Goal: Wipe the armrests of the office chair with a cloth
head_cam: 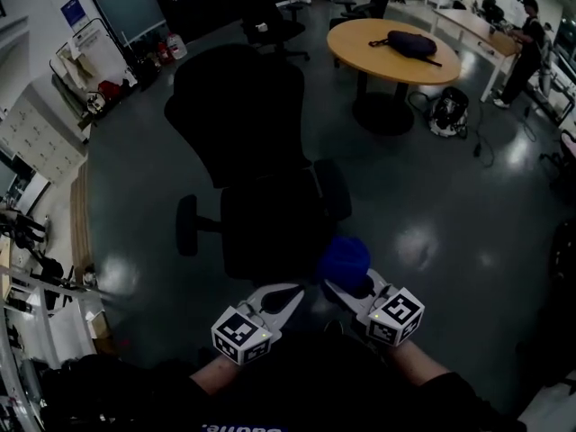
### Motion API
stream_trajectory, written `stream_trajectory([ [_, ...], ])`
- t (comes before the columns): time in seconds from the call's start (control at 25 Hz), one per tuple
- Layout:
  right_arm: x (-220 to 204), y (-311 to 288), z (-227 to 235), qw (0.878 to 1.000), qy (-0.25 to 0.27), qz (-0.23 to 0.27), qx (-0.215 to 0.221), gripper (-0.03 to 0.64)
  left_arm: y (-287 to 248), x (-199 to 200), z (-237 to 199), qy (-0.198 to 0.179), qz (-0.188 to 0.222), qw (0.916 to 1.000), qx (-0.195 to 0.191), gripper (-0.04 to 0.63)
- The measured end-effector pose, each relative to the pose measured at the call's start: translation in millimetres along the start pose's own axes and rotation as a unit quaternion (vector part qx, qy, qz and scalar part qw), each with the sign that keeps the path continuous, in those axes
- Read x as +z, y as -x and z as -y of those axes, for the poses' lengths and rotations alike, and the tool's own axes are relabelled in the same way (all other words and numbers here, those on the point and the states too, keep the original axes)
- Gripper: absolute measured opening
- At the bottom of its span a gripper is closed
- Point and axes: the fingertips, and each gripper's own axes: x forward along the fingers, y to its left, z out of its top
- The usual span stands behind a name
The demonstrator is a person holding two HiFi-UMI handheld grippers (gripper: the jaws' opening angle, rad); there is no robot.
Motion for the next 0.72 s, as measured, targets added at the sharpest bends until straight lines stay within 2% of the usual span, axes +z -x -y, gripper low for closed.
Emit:
stream_trajectory([
  [0.24, -2.3, 14.9, 33.0, 0.999, -0.015, 0.002, -0.033, 0.124, -27.6, 2.5, -6.1, -0.006, -0.014, 0.9998, -0.012, 0.02],
  [0.4, 2.3, 9.5, 58.3, 0.998, -0.008, -0.009, -0.065, 0.124, -49.6, 4.2, -22.2, -0.017, 0.001, 0.9988, -0.045, 0.02],
  [0.72, 32.0, -37.3, 98.2, 0.991, 0.008, -0.037, -0.128, 0.124, -78.0, 9.9, -84.3, 0.005, 0.009, 0.9949, -0.1, 0.02],
])
